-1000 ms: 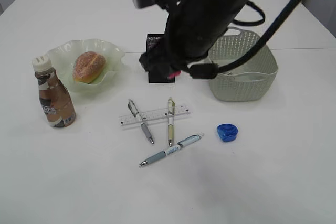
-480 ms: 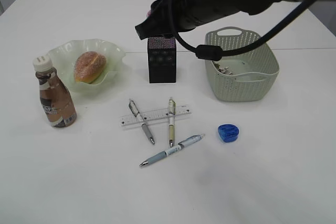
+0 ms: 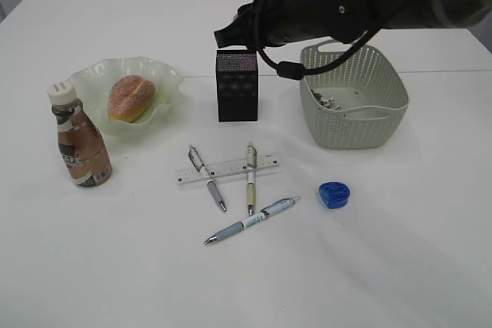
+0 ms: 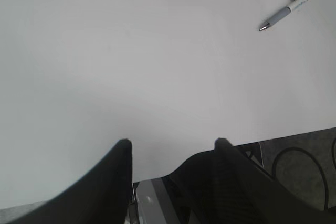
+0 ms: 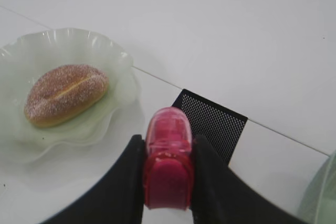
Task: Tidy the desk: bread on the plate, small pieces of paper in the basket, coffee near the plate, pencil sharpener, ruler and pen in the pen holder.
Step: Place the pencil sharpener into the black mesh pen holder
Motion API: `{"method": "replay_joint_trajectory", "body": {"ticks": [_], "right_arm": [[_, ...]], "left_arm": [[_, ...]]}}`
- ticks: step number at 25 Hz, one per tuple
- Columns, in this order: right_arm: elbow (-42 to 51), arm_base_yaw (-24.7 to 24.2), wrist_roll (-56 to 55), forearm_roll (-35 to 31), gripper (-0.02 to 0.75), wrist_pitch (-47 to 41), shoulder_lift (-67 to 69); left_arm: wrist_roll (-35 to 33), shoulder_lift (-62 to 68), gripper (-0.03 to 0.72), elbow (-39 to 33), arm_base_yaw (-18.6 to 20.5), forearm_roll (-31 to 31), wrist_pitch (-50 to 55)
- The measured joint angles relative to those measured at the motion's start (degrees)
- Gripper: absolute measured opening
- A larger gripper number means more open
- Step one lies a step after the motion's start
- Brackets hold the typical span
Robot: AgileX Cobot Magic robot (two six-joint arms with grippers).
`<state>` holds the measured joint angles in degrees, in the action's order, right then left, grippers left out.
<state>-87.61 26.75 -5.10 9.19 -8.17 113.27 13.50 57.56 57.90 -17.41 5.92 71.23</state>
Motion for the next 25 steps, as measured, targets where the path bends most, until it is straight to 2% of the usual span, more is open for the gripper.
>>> {"method": "replay_joint_trajectory", "body": {"ticks": [8,25], "right_arm": [[-10.8,-0.5,-2.8,-0.1,0.19,0.3,8.6],[-18.5,-2.8,-3.1,-2.3,0.19,0.8,17.4]], "left_arm": [[0.0,0.0,0.361,0.0,0.0,-0.1,0.0],[0.0,0.0,0.361,0.0,0.0,-0.2,0.0]]}}
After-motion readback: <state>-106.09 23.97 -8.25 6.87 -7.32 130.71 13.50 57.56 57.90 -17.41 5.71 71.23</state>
